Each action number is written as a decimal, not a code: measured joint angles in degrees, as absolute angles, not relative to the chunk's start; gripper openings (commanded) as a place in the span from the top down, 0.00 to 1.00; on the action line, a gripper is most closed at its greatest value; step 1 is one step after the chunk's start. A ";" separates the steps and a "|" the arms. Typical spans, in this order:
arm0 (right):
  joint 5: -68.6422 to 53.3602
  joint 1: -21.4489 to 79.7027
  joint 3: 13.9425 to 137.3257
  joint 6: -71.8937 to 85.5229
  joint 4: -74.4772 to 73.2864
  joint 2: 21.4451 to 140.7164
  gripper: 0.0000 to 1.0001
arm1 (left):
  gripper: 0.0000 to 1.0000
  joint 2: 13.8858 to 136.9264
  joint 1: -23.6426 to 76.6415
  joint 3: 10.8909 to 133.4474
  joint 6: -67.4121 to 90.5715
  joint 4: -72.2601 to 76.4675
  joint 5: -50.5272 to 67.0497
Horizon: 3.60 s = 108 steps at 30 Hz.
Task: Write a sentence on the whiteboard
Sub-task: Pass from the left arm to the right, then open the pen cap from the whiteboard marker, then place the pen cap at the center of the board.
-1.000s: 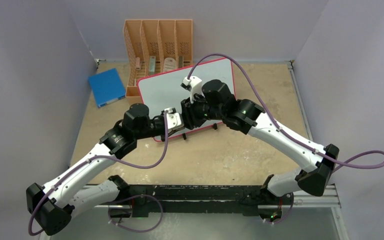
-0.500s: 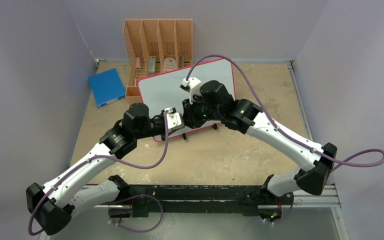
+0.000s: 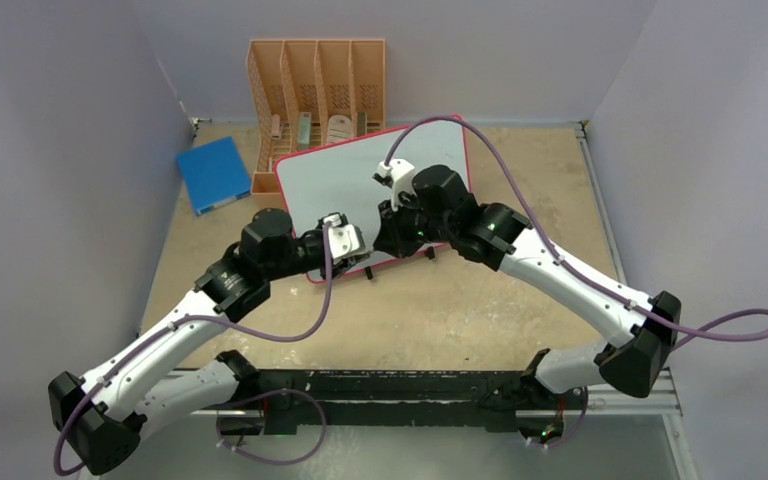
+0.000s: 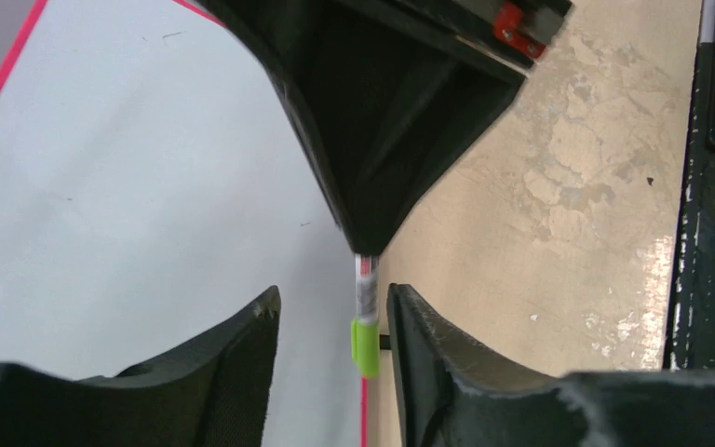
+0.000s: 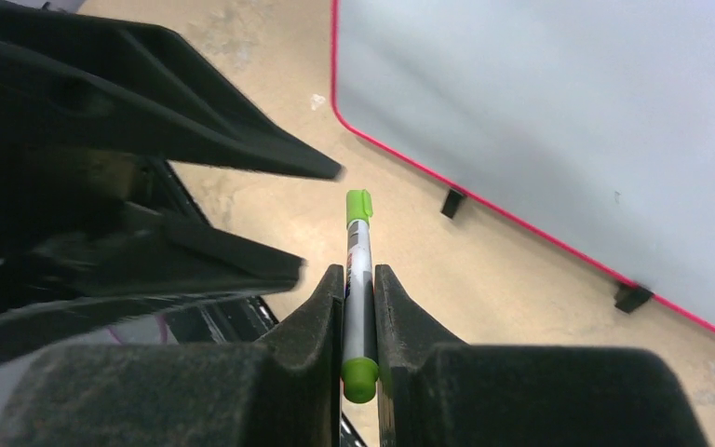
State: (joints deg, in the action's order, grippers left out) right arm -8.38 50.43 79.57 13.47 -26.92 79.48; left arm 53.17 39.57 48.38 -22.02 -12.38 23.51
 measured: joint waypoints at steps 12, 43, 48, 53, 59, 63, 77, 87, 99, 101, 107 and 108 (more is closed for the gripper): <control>-13.06 46.44 76.88 12.99 -24.43 73.43 1.00 | 0.46 49.28 39.57 42.24 -22.26 -7.70 23.86; -17.15 46.41 75.64 14.06 -22.96 72.58 1.00 | 1.00 50.06 39.59 41.08 -23.83 -5.43 24.14; -17.28 46.11 76.53 14.06 -24.18 72.47 1.00 | 1.00 48.18 40.21 39.18 -24.97 -3.42 23.22; -17.56 45.69 77.45 14.04 -24.77 71.42 1.00 | 1.00 46.78 40.71 38.04 -26.22 -0.34 22.24; -17.61 44.97 78.32 14.00 -26.04 69.82 1.00 | 1.00 46.72 41.36 37.50 -26.85 3.49 22.24; -17.23 43.75 80.42 13.85 -27.05 67.16 1.00 | 1.00 46.74 40.64 35.48 -27.31 0.49 19.18; -9.54 43.46 79.68 13.91 -20.40 56.99 1.00 | 1.00 52.14 40.75 34.76 -25.91 -5.87 18.83; 6.46 43.44 62.87 13.47 -6.96 49.78 1.00 | 1.00 64.84 50.09 39.88 -20.71 -11.84 15.70; 15.99 43.44 52.12 12.25 6.13 43.83 1.00 | 0.97 81.45 58.30 44.38 -10.02 -15.81 5.58; 16.38 43.44 50.57 11.81 7.73 43.22 1.00 | 0.97 82.91 58.94 44.38 -9.19 -15.68 5.06; 17.08 43.44 47.72 10.81 10.94 42.30 1.00 | 0.92 87.85 59.02 44.80 -8.03 -14.90 2.66; 17.08 43.44 47.46 10.79 11.35 42.24 1.00 | 0.91 88.60 59.02 44.80 -7.99 -14.81 2.39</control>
